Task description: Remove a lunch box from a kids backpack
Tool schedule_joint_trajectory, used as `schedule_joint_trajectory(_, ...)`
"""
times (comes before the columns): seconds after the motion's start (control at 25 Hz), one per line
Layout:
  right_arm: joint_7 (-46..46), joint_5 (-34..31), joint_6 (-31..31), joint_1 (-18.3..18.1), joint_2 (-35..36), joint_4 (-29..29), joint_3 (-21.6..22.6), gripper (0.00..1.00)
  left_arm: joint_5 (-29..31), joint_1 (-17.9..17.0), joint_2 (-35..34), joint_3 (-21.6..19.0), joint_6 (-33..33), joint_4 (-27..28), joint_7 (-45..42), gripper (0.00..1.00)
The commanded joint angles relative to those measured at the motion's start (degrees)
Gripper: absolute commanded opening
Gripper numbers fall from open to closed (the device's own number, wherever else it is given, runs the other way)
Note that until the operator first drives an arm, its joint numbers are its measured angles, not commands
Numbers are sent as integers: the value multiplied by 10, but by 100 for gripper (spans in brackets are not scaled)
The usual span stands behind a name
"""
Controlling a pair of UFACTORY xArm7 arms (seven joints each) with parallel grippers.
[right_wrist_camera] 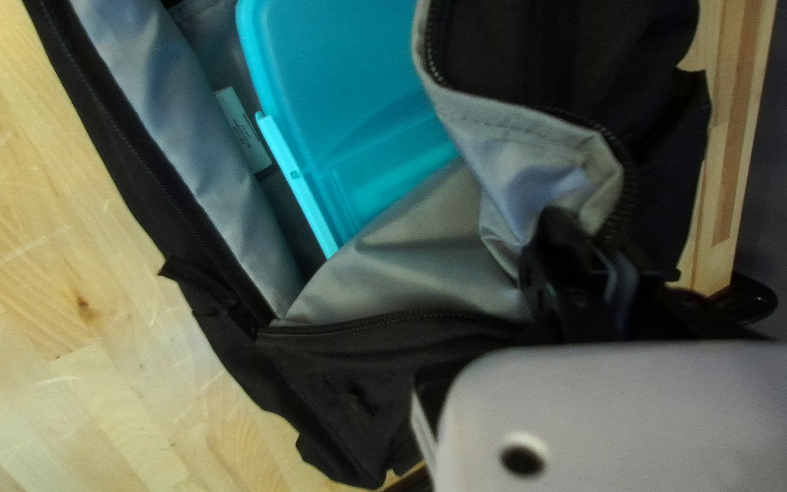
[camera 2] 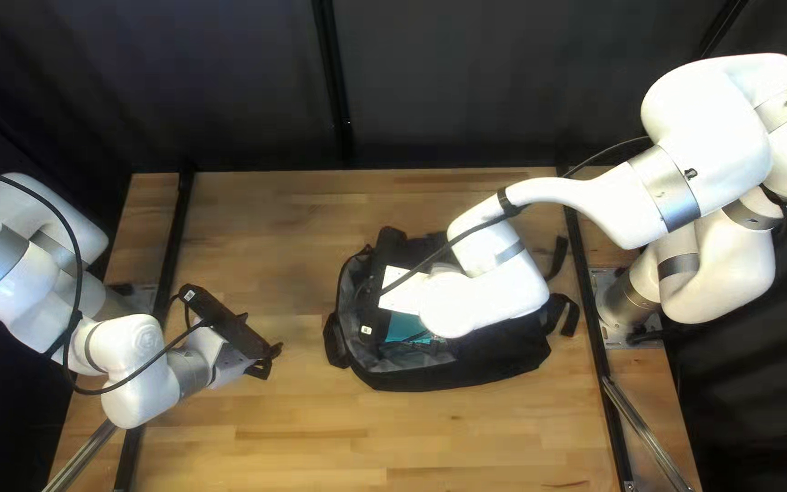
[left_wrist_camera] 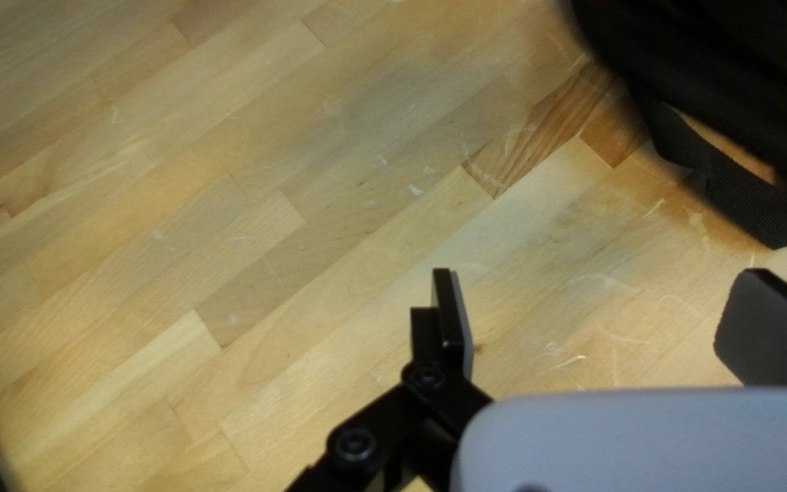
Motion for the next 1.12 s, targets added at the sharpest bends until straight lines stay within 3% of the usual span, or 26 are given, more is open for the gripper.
schedule_joint_trajectory(0.04,44,7,18,1,-43,-25,3,0,0,0,0,0,0,0,0,100)
schedule_joint_trajectory(0.2,105,8,55,-5,-52,-22,5,0,0,0,0,0,0,0,0,100)
schedule_joint_trajectory(0.72,282,13,137,6,31,7,27,0,0,0,0,0,0,0,0,100)
schedule_joint_trajectory(1.12,303,5,149,4,57,33,23,0,0,0,0,0,0,0,0,100)
